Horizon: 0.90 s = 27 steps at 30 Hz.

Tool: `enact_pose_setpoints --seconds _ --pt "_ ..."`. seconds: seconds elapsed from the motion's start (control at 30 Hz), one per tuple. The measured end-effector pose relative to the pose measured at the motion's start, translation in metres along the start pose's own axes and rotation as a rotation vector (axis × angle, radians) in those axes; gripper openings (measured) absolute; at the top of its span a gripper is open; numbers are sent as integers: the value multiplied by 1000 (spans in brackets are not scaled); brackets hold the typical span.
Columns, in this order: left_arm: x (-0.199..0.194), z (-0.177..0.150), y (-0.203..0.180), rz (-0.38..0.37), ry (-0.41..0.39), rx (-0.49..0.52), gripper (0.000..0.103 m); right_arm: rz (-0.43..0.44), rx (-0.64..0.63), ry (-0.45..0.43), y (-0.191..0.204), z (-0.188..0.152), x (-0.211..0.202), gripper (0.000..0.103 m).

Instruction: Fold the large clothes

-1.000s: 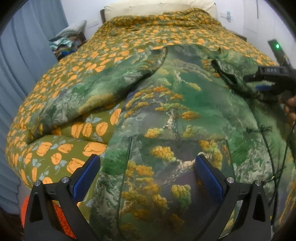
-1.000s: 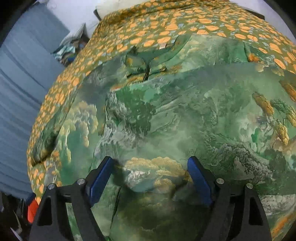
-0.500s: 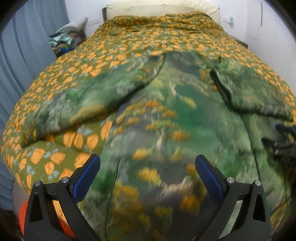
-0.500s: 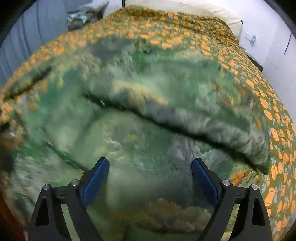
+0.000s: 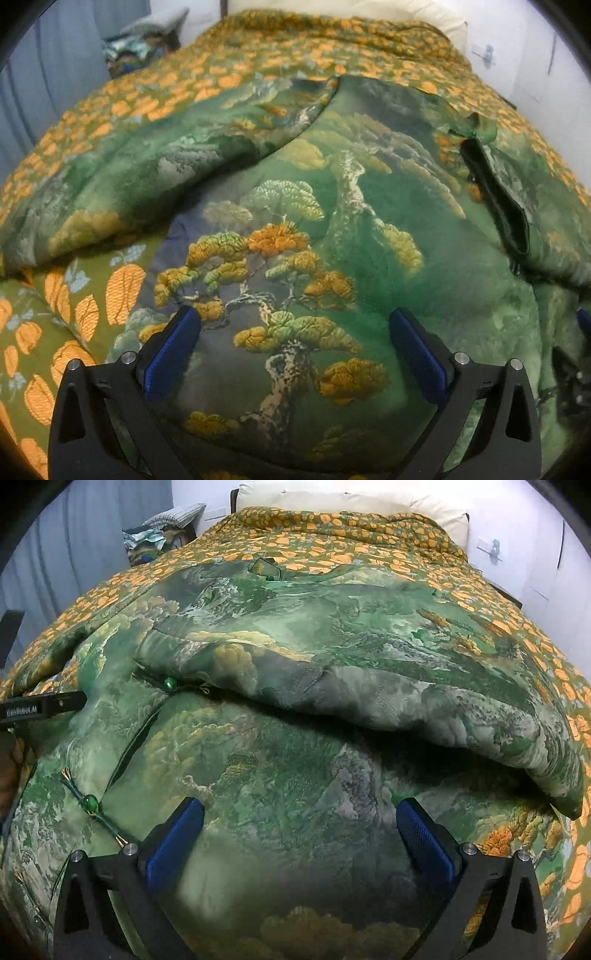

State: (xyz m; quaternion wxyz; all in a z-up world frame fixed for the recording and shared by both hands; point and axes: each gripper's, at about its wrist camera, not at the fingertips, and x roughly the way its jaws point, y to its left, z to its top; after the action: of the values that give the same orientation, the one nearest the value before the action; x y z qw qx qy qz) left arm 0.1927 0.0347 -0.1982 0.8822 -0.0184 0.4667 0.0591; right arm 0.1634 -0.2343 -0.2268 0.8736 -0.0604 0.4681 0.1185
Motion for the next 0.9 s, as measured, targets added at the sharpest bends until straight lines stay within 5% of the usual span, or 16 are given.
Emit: enact_pose_setpoints --seconds 0.9 --pt "1 -6 -4 15 -19 12 103 -2 -2 -2 3 -2 -2 103"
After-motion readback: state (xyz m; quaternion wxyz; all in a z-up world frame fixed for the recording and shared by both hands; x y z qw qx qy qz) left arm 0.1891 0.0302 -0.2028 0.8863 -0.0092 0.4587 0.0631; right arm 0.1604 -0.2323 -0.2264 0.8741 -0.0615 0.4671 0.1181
